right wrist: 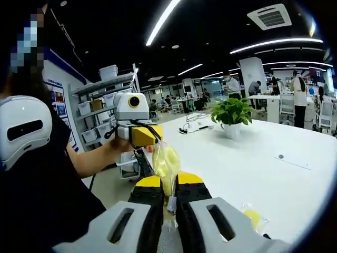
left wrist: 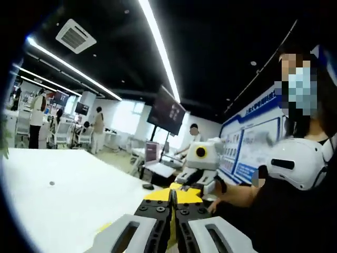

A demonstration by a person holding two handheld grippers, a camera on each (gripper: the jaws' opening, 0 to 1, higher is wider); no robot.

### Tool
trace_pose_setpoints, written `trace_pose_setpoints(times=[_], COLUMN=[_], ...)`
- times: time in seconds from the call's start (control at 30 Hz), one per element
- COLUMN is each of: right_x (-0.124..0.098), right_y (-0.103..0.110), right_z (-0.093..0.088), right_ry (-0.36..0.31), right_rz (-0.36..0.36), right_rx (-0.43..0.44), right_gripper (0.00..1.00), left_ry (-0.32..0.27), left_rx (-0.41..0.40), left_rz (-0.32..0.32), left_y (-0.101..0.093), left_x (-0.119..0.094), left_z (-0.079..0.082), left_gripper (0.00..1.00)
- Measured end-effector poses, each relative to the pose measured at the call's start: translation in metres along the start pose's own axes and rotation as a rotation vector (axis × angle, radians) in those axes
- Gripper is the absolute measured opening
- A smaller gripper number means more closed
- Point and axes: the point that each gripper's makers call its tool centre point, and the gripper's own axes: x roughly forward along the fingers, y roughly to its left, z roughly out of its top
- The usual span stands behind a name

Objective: Compare the silicone blocks by pressing each to a similar depth, holding the contact briefly, and releasing to observe deformation and rebound differences across the visible hardness samples.

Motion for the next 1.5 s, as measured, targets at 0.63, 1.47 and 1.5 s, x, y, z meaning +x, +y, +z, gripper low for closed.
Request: trace_pose_setpoints(times=[0.63,1.47,1.5], right_x=[0.003,0.004,0.004], right_y=[-0.004,-0.013,-0.013], right_z=[-0.004,-0.016,-0.016], right_ry=[0.027,0.057,0.06], right_rz=[-0.009,-0.001,-0.001], right_rx=[0.03,0.06,0.058], right_gripper=[0.02,0.04,0.04], left_ry=[0.013,0.06,0.064], left_rx=[0.057,0.098,0.096], left_rz=[0.044,0.077,0.076], left_y=[0.0,0.018,0.019], left_x=[0.002,0.006,0.006], left_z=[-0.005,-0.016,-0.016], left_gripper=[0.0,0.0,0.0])
